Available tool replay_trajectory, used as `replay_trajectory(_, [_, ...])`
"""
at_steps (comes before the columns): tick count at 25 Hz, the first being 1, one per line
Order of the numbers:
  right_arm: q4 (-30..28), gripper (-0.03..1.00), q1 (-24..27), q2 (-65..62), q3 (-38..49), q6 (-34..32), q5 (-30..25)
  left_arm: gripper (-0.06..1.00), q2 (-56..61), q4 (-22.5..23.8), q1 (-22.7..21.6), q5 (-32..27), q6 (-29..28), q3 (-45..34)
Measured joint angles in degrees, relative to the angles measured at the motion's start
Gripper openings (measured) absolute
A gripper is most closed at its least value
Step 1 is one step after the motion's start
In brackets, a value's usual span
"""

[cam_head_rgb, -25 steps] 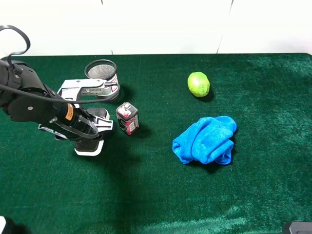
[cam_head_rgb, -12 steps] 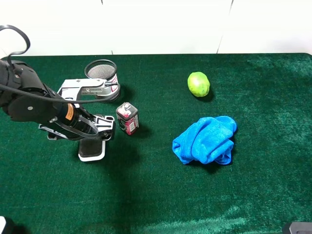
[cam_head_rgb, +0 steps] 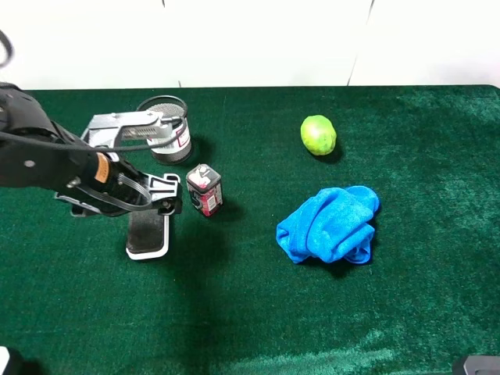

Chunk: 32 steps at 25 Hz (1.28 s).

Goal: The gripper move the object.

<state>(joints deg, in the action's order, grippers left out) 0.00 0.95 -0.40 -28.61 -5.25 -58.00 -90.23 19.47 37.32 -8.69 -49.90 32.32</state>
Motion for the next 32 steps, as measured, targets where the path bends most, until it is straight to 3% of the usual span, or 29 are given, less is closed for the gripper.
replay_trajectory(7, [0.0, 0.7, 0.0, 0.0, 0.0, 0.0, 0.0, 0.99, 8.5, -0.7, 0.0, -7.7, 0.0, -0.1])
replay_trajectory(12, [0.0, 0.7, 0.0, 0.0, 0.0, 0.0, 0.0, 0.99, 15.9, -4.6, 0.0, -14.6, 1.2, -0.1])
replay_trajectory(19, [0.0, 0.7, 0.0, 0.0, 0.0, 0.0, 0.0, 0.99, 25.1, -10.5, 0.0, -28.0, 8.6, 1.3])
replay_trajectory(26, [0.0, 0.7, 0.0, 0.0, 0.0, 0.0, -0.1, 0.99, 31.9, -10.7, 0.0, -42.2, 15.1, 7.3])
replay_trajectory(32, [0.0, 0.7, 0.0, 0.0, 0.0, 0.0, -0.1, 0.99, 36.3, -10.7, 0.0, -50.0, 21.2, 11.9])
